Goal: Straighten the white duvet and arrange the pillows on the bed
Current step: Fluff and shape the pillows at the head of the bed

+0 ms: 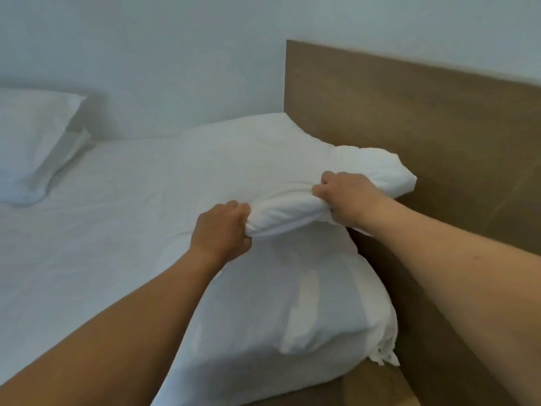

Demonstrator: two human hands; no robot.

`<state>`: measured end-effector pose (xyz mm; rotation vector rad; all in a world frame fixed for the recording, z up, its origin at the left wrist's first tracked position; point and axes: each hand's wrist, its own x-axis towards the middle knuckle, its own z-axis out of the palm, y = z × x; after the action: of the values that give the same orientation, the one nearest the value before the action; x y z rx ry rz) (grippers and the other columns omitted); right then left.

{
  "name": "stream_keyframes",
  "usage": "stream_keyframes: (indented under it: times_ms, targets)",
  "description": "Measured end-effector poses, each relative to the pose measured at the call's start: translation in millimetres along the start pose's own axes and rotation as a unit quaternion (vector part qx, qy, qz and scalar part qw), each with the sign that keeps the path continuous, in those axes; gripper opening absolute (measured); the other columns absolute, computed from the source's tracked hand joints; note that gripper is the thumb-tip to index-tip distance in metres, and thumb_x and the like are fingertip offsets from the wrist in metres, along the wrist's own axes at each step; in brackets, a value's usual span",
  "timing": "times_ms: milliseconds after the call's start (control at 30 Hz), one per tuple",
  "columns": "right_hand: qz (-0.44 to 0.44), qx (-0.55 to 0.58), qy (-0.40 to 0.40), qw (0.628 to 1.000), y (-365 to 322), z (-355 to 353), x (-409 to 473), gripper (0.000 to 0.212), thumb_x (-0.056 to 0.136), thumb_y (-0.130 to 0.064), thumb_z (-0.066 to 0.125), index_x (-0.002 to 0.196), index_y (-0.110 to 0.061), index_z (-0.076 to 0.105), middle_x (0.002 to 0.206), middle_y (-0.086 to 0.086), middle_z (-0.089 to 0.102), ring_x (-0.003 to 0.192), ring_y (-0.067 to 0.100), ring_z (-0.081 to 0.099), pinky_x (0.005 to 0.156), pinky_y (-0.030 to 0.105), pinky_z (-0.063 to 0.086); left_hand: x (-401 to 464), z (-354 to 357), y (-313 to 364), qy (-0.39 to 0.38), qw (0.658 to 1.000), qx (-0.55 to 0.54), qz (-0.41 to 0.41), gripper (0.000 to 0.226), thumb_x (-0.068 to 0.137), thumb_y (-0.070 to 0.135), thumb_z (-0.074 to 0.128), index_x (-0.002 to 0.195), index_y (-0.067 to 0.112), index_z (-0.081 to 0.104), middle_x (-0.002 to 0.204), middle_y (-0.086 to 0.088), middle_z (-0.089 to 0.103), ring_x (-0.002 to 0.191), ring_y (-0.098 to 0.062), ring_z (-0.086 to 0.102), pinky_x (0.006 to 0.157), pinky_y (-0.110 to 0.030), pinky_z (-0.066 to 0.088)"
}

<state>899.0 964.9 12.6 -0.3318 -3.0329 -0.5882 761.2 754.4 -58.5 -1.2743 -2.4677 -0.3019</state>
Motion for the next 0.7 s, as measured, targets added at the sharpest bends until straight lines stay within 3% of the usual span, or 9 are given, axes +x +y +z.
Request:
stream_keyframes:
  times_ms: [67,167,233,300,400,467,533,600,700]
  targets:
    - [0.025,-0.011,-0.005,1.0,-8.1,15.6,-21.8,0.031,0.086,-0.018,0.06,0.116,-0.02,0.053,0.112,0.007,0.047,0.095,0.027,0.055,0.069,0.034,0.041,-21.4,22.1,16.8,-0.032,0.999,-0.009,-0.005,0.028,0.071,0.029,0.06,0.097,0.019,0.055,0.093,-0.002,0.057,0.083,-0.029,0.058,0.06,-0.032,0.043]
    - [0.058,0.046,-0.103,0.992,-56.4,85.6,-68.1,0.037,0.091,-0.01,0.051,0.126,-0.018,0.048,0.124,0.01,0.045,0.109,0.03,0.053,0.081,0.038,0.044,-81.4,72.0,38.8,-0.233,0.972,0.033,-0.018,0.056,0.077,0.039,0.06,0.126,0.019,0.043,0.123,-0.006,0.048,0.11,-0.029,0.048,0.087,-0.038,0.044]
    - [0.101,0.124,-0.212,0.964,-79.5,114.5,-96.1,0.042,0.091,-0.012,0.05,0.131,-0.018,0.04,0.129,0.009,0.045,0.115,0.03,0.052,0.091,0.039,0.044,-100.5,80.1,41.7,-0.308,0.949,0.069,0.008,0.068,0.077,0.051,0.059,0.132,0.016,0.038,0.131,-0.009,0.043,0.116,-0.03,0.043,0.095,-0.039,0.038]
    - [0.14,0.191,-0.227,0.945,-71.5,118.7,-92.1,0.035,0.091,-0.021,0.046,0.126,-0.019,0.041,0.127,0.007,0.048,0.112,0.028,0.054,0.087,0.037,0.042,-74.9,62.0,37.4,-0.34,0.94,0.03,0.009,0.066,0.077,0.062,0.053,0.125,0.016,0.048,0.13,-0.01,0.049,0.116,-0.03,0.048,0.095,-0.039,0.04]
    - [0.177,0.193,-0.083,0.962,-36.9,106.1,-47.1,0.025,0.093,-0.033,0.038,0.111,-0.018,0.047,0.115,0.008,0.055,0.099,0.028,0.054,0.077,0.037,0.04,-10.8,31.3,22.9,-0.264,0.964,-0.018,-0.01,0.051,0.084,0.063,0.038,0.108,0.021,0.056,0.12,-0.007,0.058,0.106,-0.028,0.052,0.087,-0.04,0.041]
    - [0.173,0.177,-0.029,0.968,-28.4,100.2,-12.7,0.038,0.096,-0.041,0.032,0.126,-0.022,0.045,0.129,0.009,0.051,0.114,0.03,0.05,0.094,0.045,0.039,11.3,32.5,7.8,-0.165,0.986,-0.016,-0.033,0.049,0.088,0.056,0.036,0.122,0.023,0.05,0.131,-0.005,0.048,0.118,-0.027,0.043,0.093,-0.045,0.037]
    - [0.161,0.181,-0.044,0.969,-34.2,104.2,17.9,0.05,0.098,-0.05,0.023,0.145,-0.033,0.028,0.154,0.006,0.027,0.141,0.029,0.025,0.113,0.057,0.014,21.6,49.1,-10.1,-0.132,0.987,-0.026,-0.085,0.052,0.092,0.052,0.031,0.136,0.027,0.039,0.147,-0.003,0.032,0.135,-0.027,0.028,0.105,-0.055,0.027]
    - [0.164,0.183,-0.064,0.967,-43.0,121.6,44.6,0.057,0.096,-0.06,0.01,0.15,-0.042,0.005,0.162,-0.002,-0.001,0.148,0.027,-0.004,0.112,0.061,-0.01,32.9,74.0,-27.7,-0.135,0.982,-0.032,-0.128,0.055,0.093,0.054,0.025,0.144,0.035,0.025,0.158,0.0,0.014,0.145,-0.027,0.008,0.109,-0.066,0.01]
    - [0.194,0.183,-0.05,0.962,-54.9,166.4,70.7,0.062,0.091,-0.065,-0.003,0.148,-0.045,-0.013,0.161,-0.006,-0.016,0.147,0.026,-0.016,0.111,0.062,-0.015,43.9,119.5,-44.5,-0.161,0.973,-0.043,-0.16,0.062,0.091,0.065,0.012,0.149,0.046,0.001,0.161,0.009,-0.008,0.147,-0.024,-0.016,0.104,-0.073,-0.008]
